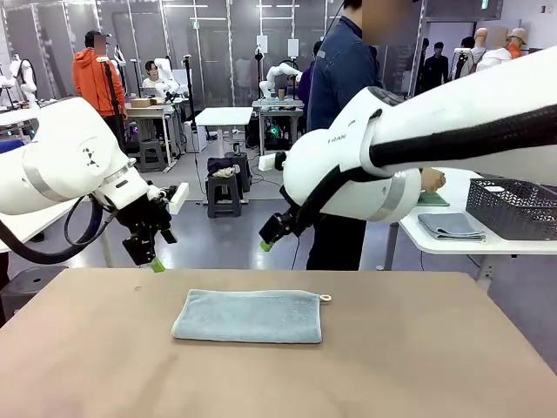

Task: Fold the towels and place them in the basket.
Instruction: When a person lays out a Towel with hook on the table, fold it in half twice.

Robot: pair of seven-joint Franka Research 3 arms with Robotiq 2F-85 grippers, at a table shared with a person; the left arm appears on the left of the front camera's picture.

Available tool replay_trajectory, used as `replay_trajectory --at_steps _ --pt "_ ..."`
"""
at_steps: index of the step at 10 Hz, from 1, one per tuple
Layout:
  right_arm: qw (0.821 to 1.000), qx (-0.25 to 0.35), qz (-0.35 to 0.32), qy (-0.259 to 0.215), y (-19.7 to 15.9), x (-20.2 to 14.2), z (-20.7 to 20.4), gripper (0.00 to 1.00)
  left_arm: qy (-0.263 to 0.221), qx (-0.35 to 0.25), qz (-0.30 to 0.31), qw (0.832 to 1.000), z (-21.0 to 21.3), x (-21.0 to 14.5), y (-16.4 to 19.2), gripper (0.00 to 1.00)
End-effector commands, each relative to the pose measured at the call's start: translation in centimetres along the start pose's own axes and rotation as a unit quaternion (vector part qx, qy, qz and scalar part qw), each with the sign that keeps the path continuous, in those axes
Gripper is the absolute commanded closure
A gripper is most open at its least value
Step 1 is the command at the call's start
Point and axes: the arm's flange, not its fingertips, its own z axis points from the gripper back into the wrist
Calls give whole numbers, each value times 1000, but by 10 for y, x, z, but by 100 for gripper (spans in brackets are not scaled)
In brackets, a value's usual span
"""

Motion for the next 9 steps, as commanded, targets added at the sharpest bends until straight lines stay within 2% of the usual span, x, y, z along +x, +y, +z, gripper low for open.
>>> replay_trajectory --at_steps 1,3,4,7,8,9 --pt "990 6 -134 41 4 -24 -4 3 -32 13 -12 999 6 -11 -10 0" --pt "964 73 -246 72 -18 -46 -5 3 -45 17 -12 999 7 -21 -12 0" --pt "954 103 -271 75 -20 -50 -5 3 -49 20 -13 999 7 -24 -13 0" --pt "942 161 -291 34 -31 -62 2 3 -75 21 -18 997 8 -37 -18 0" --pt "938 176 -298 27 -38 -71 0 3 -98 18 -16 995 10 -45 -19 0" --pt "941 190 -281 7 -41 -73 2 3 -129 20 -8 991 13 -56 -19 0"
